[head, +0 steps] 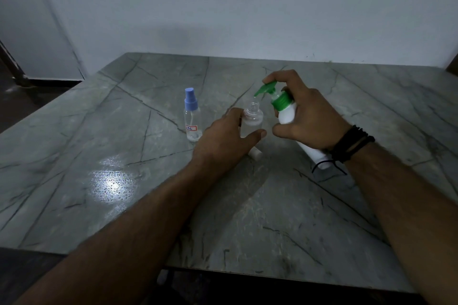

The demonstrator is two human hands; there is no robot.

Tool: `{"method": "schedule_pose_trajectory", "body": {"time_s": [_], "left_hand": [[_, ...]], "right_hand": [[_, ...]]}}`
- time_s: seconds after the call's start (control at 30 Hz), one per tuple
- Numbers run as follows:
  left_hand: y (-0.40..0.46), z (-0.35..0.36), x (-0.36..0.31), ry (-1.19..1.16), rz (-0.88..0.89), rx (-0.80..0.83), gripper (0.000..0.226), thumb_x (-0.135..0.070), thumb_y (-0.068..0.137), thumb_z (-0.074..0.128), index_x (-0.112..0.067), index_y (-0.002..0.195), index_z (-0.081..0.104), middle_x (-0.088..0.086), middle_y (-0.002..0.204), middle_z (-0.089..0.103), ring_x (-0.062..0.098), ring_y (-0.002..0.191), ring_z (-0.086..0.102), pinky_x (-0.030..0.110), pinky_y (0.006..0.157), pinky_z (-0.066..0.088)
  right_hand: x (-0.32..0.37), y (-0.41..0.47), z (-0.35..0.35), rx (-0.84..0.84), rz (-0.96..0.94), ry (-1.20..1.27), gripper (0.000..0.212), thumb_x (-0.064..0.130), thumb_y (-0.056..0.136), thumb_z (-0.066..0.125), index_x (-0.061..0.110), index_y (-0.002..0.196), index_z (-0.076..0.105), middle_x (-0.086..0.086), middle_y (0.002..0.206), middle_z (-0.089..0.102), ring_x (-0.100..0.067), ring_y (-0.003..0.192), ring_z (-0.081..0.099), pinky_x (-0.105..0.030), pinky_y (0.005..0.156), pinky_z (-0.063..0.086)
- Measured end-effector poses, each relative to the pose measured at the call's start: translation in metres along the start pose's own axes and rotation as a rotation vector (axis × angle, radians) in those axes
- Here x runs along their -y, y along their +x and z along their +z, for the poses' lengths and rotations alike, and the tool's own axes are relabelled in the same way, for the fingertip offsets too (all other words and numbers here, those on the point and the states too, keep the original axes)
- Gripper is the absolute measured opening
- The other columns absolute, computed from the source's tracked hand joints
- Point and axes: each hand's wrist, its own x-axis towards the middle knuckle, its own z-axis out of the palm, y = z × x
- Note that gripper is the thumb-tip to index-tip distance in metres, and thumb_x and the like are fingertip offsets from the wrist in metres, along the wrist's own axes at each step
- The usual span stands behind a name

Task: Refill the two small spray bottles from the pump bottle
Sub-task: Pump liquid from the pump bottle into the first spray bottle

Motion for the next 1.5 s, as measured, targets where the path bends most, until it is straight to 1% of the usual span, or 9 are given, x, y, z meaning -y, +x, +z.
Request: {"method": "schedule_pose_trajectory", "body": {"time_s": [0.17, 0.37, 0.57, 0.73, 0.93, 1.1, 1.27, 1.4, 1.5], "left_hand": [[-0.0006, -0.0005, -0.0006, 0.008, -0.001, -0.001, 0.062, -0.056, 0.085, 0.064, -0.024, 0.135, 0.045, -0.003, 0.132, 0.058, 0.013, 0.110, 0.056, 0.025, 0.082, 0.042], [-0.0010, -0.0004, -0.0001, 0.000, 0.000, 0.001, 0.063, -0.057, 0.084, 0.064, -0.024, 0.135, 0.046, -0.003, 0.133, 0.058, 0.014, 0.112, 0.057, 0.026, 0.084, 0.044], [-0.0013, -0.0011, -0.0011, 0.008, 0.007, 0.005, 0.062, -0.055, 0.085, 0.065, -0.023, 0.135, 0.045, -0.002, 0.133, 0.057, 0.014, 0.110, 0.056, 0.027, 0.084, 0.044], [-0.0005, -0.0005, -0.0003, 0.003, 0.005, -0.002, 0.063, -0.057, 0.084, 0.065, -0.024, 0.134, 0.046, -0.002, 0.133, 0.058, 0.014, 0.111, 0.057, 0.026, 0.083, 0.043], [-0.0005, -0.0014, -0.0028, 0.004, -0.013, 0.022, 0.062, -0.054, 0.085, 0.065, -0.022, 0.134, 0.045, -0.001, 0.135, 0.056, 0.016, 0.115, 0.055, 0.025, 0.085, 0.041], [-0.0012, -0.0007, 0.0001, -0.002, -0.003, 0.001, 0.062, -0.056, 0.084, 0.065, -0.023, 0.133, 0.046, -0.002, 0.133, 0.058, 0.015, 0.113, 0.057, 0.026, 0.084, 0.043], [-0.0012, -0.0008, -0.0007, 0.009, -0.001, 0.006, 0.061, -0.055, 0.085, 0.065, -0.023, 0.133, 0.046, -0.002, 0.132, 0.058, 0.012, 0.107, 0.055, 0.025, 0.082, 0.041], [-0.0014, -0.0015, -0.0004, 0.004, 0.006, 0.005, 0.062, -0.056, 0.085, 0.064, -0.023, 0.134, 0.046, -0.002, 0.133, 0.058, 0.013, 0.110, 0.056, 0.025, 0.082, 0.041], [-0.0014, -0.0009, -0.0007, 0.013, 0.006, 0.000, 0.062, -0.056, 0.085, 0.064, -0.023, 0.134, 0.046, -0.002, 0.133, 0.058, 0.014, 0.111, 0.056, 0.025, 0.082, 0.042]], "right_hand": [[0.0008, 0.0007, -0.0001, -0.001, 0.024, 0.004, 0.068, 0.019, 0.063, 0.074, 0.024, 0.124, 0.045, 0.000, 0.083, 0.064, -0.017, 0.067, 0.063, -0.041, 0.063, 0.052], [0.0003, -0.0006, -0.0004, -0.011, 0.001, 0.000, 0.075, 0.014, 0.065, 0.074, 0.026, 0.133, 0.044, 0.000, 0.080, 0.062, -0.017, 0.065, 0.061, -0.038, 0.062, 0.051], [0.0003, 0.0006, -0.0003, -0.006, 0.020, 0.005, 0.067, 0.017, 0.064, 0.075, 0.025, 0.123, 0.044, -0.004, 0.082, 0.064, -0.017, 0.066, 0.063, -0.042, 0.062, 0.052], [-0.0009, -0.0015, -0.0015, -0.022, 0.000, 0.020, 0.076, 0.011, 0.066, 0.074, 0.023, 0.134, 0.044, 0.001, 0.082, 0.062, -0.019, 0.067, 0.062, -0.039, 0.063, 0.052], [0.0000, -0.0005, -0.0005, -0.013, 0.024, 0.013, 0.067, 0.018, 0.064, 0.074, 0.025, 0.124, 0.045, -0.005, 0.082, 0.064, -0.018, 0.067, 0.063, -0.043, 0.064, 0.052], [0.0010, -0.0011, -0.0005, -0.009, 0.013, 0.008, 0.073, 0.014, 0.064, 0.073, 0.026, 0.131, 0.045, -0.003, 0.080, 0.062, -0.020, 0.067, 0.063, -0.040, 0.063, 0.052], [-0.0006, 0.0005, 0.0002, -0.001, 0.023, 0.003, 0.066, 0.011, 0.066, 0.077, 0.022, 0.123, 0.046, -0.005, 0.083, 0.064, -0.019, 0.067, 0.063, -0.043, 0.063, 0.052], [-0.0006, -0.0003, -0.0002, -0.017, 0.011, 0.001, 0.072, 0.004, 0.067, 0.078, 0.023, 0.128, 0.045, -0.001, 0.082, 0.063, -0.018, 0.067, 0.063, -0.040, 0.064, 0.052], [0.0001, 0.0001, -0.0003, -0.008, 0.006, -0.007, 0.075, 0.008, 0.066, 0.076, 0.024, 0.132, 0.044, -0.002, 0.080, 0.062, -0.019, 0.066, 0.062, -0.040, 0.062, 0.052]]}}
